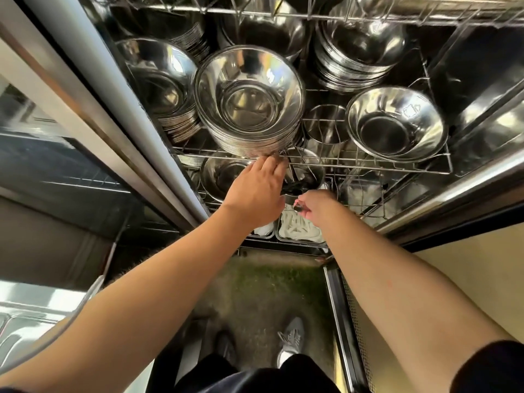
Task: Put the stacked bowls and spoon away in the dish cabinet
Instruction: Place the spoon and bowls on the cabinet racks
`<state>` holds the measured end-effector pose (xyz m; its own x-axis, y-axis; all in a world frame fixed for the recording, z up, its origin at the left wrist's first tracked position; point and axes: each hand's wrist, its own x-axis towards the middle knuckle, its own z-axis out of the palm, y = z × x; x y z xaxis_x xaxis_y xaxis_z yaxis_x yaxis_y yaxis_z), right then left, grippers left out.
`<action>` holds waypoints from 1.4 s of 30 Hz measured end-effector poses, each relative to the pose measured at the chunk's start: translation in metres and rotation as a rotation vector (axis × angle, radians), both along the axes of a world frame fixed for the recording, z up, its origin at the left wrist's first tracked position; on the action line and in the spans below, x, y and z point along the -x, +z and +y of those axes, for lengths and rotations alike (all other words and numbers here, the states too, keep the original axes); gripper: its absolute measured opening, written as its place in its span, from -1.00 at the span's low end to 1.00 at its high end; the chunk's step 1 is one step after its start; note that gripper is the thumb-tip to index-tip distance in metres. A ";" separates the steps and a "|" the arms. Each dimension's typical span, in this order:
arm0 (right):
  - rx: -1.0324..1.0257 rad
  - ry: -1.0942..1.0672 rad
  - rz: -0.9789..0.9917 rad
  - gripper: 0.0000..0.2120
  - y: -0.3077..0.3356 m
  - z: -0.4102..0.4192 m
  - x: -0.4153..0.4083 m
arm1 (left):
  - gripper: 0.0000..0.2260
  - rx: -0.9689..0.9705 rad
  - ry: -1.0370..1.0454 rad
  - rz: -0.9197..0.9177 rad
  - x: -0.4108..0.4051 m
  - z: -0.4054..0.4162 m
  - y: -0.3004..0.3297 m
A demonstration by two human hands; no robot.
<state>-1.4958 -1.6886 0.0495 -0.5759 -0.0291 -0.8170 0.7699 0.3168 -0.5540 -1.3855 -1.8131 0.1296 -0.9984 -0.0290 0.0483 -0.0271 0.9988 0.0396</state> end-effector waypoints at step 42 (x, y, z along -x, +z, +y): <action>-0.488 0.641 0.857 -0.85 0.127 0.099 -0.007 | -0.58 -0.046 0.109 -0.044 0.030 0.035 0.050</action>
<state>-1.4887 -1.5892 0.1762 -0.9363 -0.3046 -0.1750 -0.1725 0.8327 -0.5262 -1.4153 -1.7781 0.1794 -0.9904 -0.1382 0.0001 -0.1377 0.9871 0.0822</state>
